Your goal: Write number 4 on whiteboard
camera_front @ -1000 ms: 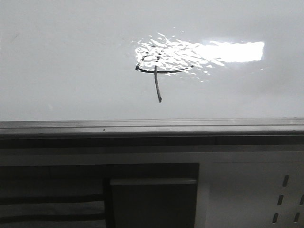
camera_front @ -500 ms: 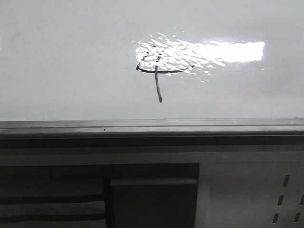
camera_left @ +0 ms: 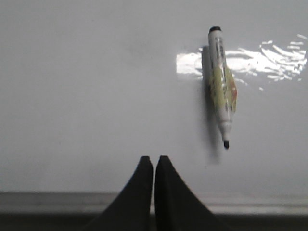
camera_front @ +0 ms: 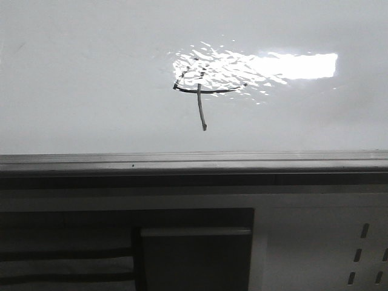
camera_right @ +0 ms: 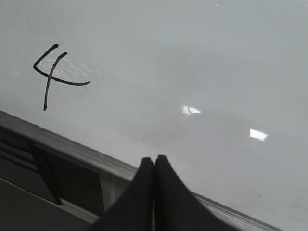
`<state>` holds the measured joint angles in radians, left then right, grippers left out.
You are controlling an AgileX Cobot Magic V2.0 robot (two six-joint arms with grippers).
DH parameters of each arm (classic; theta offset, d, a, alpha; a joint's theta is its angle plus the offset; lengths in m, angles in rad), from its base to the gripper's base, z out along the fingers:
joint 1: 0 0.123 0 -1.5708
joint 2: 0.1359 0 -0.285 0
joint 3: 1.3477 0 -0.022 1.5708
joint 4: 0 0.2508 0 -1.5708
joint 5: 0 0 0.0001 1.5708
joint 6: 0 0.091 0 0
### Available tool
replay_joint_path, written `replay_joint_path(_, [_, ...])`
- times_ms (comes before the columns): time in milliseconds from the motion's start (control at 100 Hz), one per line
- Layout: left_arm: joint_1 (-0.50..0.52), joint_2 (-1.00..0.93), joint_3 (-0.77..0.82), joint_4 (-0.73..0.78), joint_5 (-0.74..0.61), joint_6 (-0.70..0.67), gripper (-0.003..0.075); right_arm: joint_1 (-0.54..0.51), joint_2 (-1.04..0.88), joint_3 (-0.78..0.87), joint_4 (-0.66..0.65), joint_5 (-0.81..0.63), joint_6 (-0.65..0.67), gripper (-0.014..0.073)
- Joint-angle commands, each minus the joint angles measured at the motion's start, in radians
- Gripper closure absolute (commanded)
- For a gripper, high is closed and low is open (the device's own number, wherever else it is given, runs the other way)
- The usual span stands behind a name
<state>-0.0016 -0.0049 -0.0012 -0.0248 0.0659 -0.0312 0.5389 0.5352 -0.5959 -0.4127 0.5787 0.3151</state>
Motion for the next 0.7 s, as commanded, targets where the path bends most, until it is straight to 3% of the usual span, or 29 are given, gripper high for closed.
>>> replay_joint_path(0, [0.0, -0.028, 0.024, 0.025, -0.1, -0.044, 0.0741, -0.004, 0.002, -0.025, -0.03, -0.064, -0.003, 0.0662])
replay_joint_path(690, [0.0, -0.028, 0.026, -0.018, -0.12, -0.033, 0.0741, -0.004, 0.002, -0.025, -0.03, -0.064, -0.003, 0.0662])
